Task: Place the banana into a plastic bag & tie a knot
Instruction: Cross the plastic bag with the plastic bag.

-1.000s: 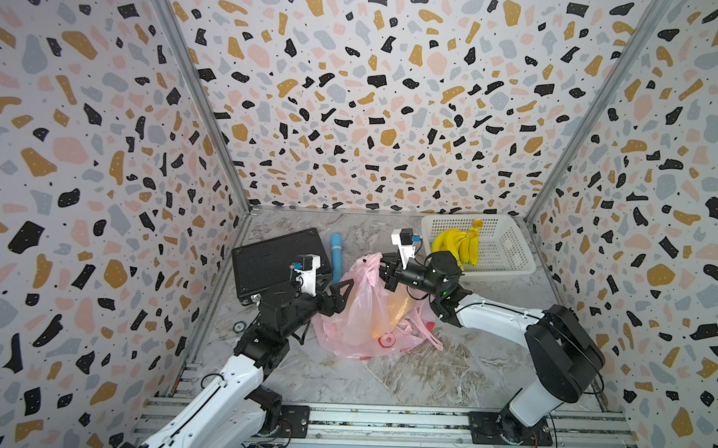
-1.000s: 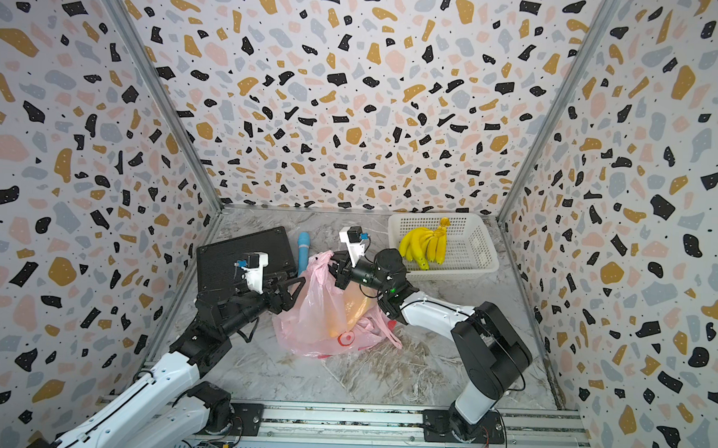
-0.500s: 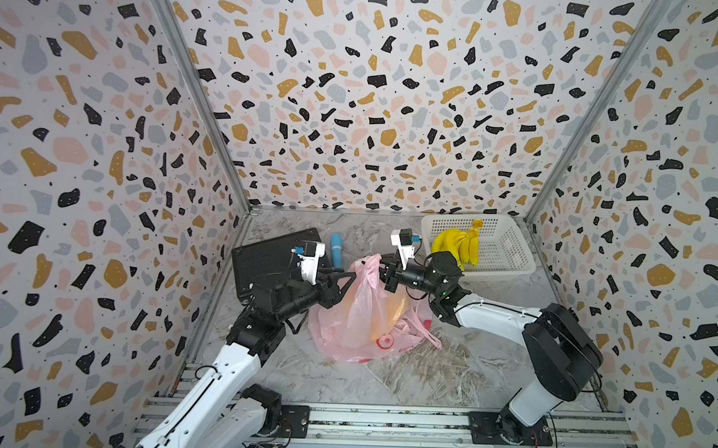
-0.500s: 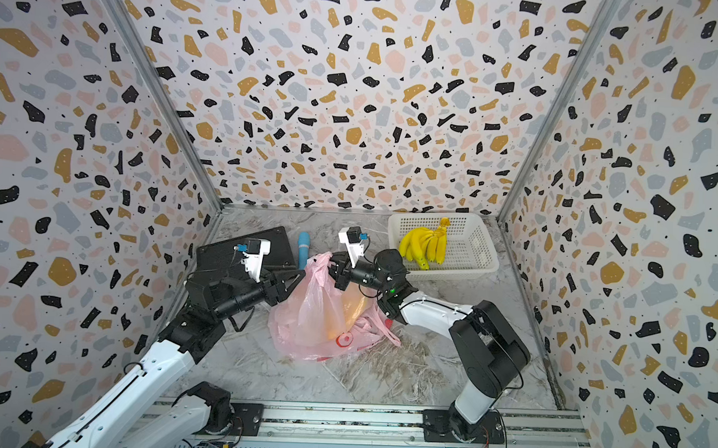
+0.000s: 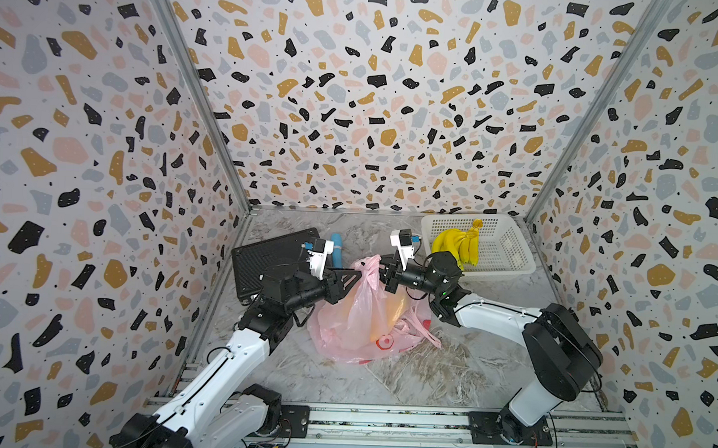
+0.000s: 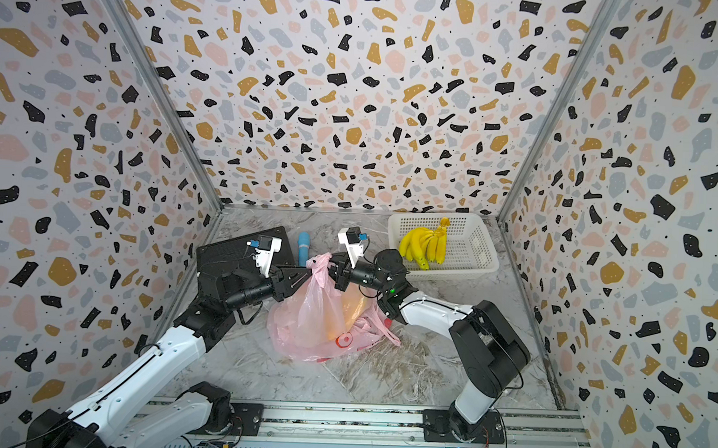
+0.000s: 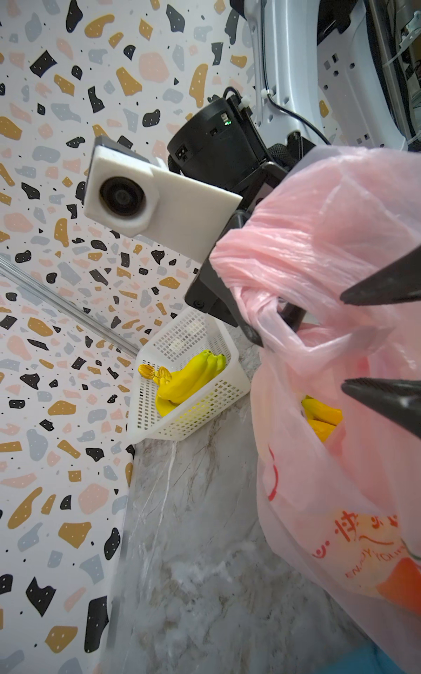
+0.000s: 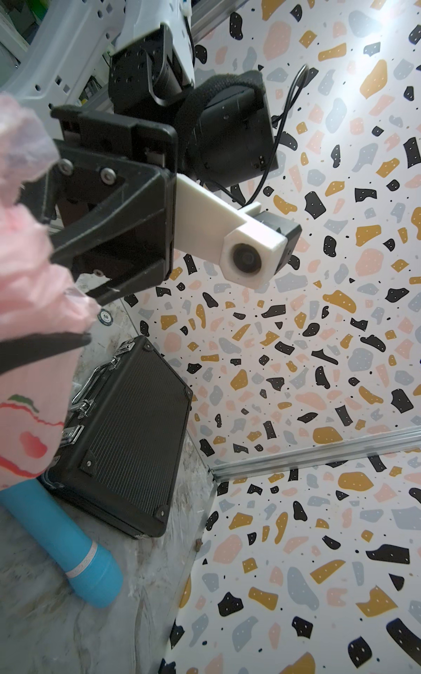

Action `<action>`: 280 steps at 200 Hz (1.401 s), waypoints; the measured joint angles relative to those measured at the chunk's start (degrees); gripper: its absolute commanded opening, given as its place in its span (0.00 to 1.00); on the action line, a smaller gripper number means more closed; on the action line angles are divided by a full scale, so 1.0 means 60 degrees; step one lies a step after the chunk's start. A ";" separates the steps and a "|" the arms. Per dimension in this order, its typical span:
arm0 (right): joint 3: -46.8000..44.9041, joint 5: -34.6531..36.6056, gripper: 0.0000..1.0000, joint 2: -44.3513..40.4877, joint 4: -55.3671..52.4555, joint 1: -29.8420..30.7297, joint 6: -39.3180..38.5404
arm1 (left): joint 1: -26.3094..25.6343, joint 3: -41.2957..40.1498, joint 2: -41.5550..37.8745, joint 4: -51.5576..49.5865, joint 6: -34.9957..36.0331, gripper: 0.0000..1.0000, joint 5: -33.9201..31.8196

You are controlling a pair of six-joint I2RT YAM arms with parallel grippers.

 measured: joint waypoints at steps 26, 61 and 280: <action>0.0000 -0.0025 0.00 0.0000 0.0000 0.0000 0.0007 | 0.0011 0.0047 0.0222 0.0095 0.0007 0.33 0.0004; 0.0004 -0.0029 0.00 0.0000 -0.0011 0.0011 0.0040 | 0.0018 0.0197 0.0597 0.0178 0.0033 0.24 0.0138; -0.1002 0.0951 0.54 -0.3435 -0.4983 0.0098 -0.1708 | 0.0033 0.0623 -0.0084 -0.1523 0.1056 0.00 -0.0605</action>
